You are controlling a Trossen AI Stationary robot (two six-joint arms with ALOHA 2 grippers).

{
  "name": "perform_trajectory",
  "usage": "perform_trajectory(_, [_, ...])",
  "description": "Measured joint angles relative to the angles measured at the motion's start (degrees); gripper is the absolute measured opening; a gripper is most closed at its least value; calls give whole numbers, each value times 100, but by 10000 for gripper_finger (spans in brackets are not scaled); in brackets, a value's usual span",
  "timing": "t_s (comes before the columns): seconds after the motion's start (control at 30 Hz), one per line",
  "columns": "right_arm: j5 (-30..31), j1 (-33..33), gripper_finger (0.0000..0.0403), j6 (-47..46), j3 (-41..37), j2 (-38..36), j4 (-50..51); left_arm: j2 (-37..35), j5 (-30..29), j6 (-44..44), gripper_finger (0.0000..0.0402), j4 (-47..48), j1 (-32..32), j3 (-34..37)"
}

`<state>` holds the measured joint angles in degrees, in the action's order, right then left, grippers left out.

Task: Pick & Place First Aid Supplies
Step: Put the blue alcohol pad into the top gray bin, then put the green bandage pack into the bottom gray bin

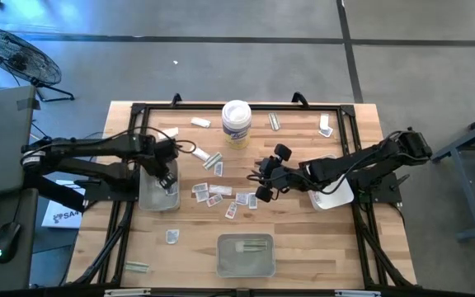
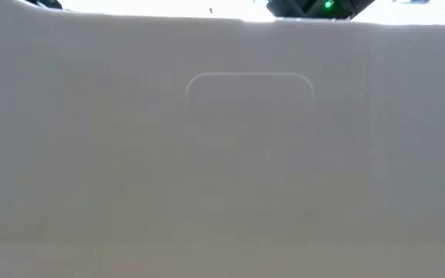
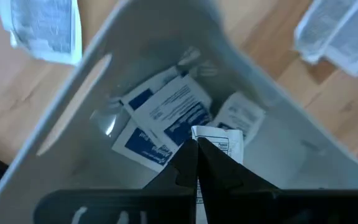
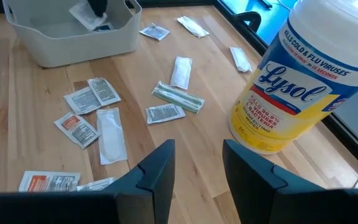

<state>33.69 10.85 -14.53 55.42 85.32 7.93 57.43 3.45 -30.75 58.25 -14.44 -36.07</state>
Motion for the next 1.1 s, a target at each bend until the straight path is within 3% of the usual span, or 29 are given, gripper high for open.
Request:
perform_trajectory(0.33, [26,0,129,-50,0,0,-3,22,-690,-10,21,-738,-13,321])
perform_trajectory(0.67, [29,0,129,-50,0,0,-3,24,-702,93,89,-692,-15,311])
perform_trajectory(0.93, [24,0,129,-48,0,0,-3,15,-425,136,101,315,-15,-835])
perform_trajectory(1.1, [40,0,129,-48,0,0,-3,29,-799,527,101,-487,-19,-1321])
